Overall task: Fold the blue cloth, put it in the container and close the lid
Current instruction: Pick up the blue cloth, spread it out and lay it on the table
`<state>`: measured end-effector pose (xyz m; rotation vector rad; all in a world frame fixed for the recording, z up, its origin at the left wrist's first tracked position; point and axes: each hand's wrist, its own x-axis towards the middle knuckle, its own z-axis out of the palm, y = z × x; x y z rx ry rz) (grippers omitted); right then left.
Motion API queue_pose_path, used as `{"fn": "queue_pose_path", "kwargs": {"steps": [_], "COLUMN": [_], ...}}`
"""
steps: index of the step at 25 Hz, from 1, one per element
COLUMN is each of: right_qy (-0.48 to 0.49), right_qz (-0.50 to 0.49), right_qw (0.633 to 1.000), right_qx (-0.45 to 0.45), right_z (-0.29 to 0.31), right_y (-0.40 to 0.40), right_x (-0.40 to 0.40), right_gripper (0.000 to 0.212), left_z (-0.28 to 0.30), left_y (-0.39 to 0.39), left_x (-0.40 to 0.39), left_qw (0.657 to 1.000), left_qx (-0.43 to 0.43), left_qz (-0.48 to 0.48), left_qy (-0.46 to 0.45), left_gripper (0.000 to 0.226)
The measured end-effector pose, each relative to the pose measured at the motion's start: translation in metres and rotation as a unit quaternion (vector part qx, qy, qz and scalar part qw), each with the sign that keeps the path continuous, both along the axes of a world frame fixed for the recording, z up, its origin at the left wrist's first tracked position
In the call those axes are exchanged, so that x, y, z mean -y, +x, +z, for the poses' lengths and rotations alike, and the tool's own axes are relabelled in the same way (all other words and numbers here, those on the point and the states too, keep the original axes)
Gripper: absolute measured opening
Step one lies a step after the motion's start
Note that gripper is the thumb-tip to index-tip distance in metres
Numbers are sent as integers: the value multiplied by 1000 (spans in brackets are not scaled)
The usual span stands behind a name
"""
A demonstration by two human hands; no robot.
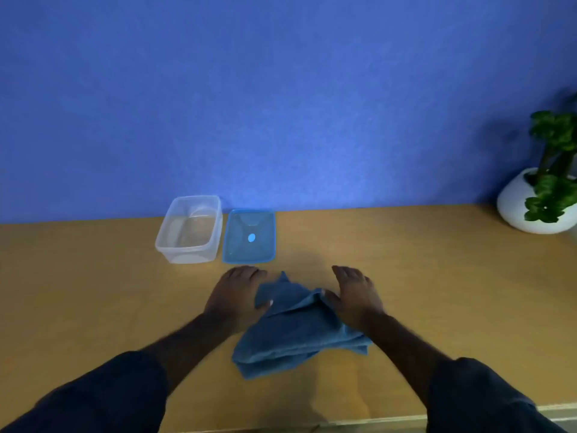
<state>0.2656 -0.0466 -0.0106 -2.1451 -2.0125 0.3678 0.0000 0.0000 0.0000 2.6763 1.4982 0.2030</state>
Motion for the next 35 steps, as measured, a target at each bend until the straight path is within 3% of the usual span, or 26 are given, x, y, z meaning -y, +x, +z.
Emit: {"fn": "queue_pose_path", "kwargs": {"steps": [5,7,10,15,20,22,26,28,33,35], "right_qy": [-67,-72,-26,89,182,189,176,174,198,215], "right_qz": [-50,-61,-29,58,20,-2,5,25,82,92], "right_qw": [992,992,992,949,914,911,909,907,874,860], "right_qx": [-91,-87,-118,-296,-363,-368,-377,-383,-437,-452], "right_z": [-25,-27,-16,49,108,121,136,147,177,181], "right_y": [-9,-10,-13,-19,-6,3,3,-5,-35,-38], "right_x": [9,9,6,-11,-19,-20,-16,-16,-20,-23], "right_gripper": [49,37,15,15,19,12,13,14,15,11], "left_z": [-28,-30,-27,-6,15,31,90,121,163,165], "left_y": [15,24,38,44,10,-1,5,22,74,81], "left_x": [21,23,25,10,-15,-23,-27,-20,11,13], "left_qw": [995,993,991,972,933,904,805,805,810,820], "left_qx": [13,36,55,189,277,346,551,569,570,556], "left_qz": [45,57,55,85,199,225,170,101,-10,-25], "left_qy": [-85,-101,-107,-112,-111,-113,-136,-133,-140,-134], "left_gripper": [57,54,56,46,15,19,10,26,13,19]}}
